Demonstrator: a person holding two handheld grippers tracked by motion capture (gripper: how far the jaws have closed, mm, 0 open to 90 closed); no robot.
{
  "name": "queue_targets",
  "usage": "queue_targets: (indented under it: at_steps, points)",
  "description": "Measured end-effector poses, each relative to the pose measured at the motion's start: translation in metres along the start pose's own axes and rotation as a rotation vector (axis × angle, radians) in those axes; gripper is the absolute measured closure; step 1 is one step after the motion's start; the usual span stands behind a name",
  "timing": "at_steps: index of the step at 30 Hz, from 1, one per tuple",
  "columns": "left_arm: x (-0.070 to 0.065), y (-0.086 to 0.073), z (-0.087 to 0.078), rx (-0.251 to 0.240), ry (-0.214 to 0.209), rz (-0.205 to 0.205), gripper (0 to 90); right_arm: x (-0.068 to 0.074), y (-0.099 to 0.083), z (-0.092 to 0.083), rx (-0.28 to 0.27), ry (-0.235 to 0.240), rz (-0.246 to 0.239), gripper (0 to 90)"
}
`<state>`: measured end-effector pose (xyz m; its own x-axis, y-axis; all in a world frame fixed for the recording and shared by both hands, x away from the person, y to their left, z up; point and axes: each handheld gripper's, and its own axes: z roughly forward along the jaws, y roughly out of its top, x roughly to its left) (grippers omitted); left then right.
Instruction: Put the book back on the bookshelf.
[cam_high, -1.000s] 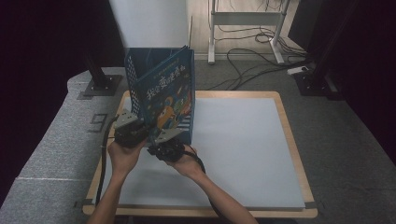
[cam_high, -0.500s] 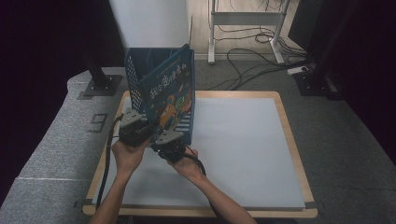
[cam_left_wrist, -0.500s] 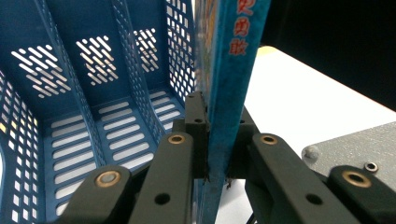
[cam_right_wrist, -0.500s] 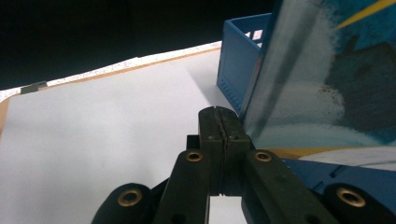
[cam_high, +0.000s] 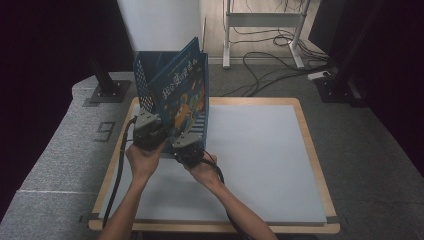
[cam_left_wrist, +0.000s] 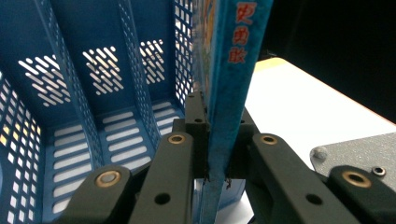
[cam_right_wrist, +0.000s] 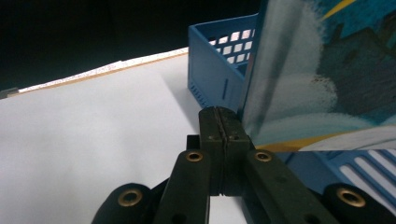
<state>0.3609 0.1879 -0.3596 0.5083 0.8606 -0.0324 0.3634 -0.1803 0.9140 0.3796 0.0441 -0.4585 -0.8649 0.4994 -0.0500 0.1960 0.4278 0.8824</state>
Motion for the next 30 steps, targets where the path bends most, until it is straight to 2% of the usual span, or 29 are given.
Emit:
queue_targets:
  at_steps: [4, 10, 26, 30]
  points:
    - [-0.004, 0.003, 0.006, -0.01, 0.021, -0.005, 83.0, -0.007, 0.001, -0.002, -0.002, -0.011, 0.004, 88.6]
    - [-0.004, 0.006, 0.014, -0.02, 0.033, -0.05, 83.0, -0.017, -0.001, -0.005, 0.001, -0.022, 0.007, 88.6]
    - [-0.011, 0.009, 0.011, -0.031, 0.087, -0.032, 83.3, -0.021, 0.002, -0.005, -0.014, -0.012, -0.001, 88.6]
    - [-0.009, 0.01, 0.016, -0.031, 0.092, -0.044, 83.3, -0.024, 0.003, -0.003, -0.014, -0.016, 0.0, 88.6]
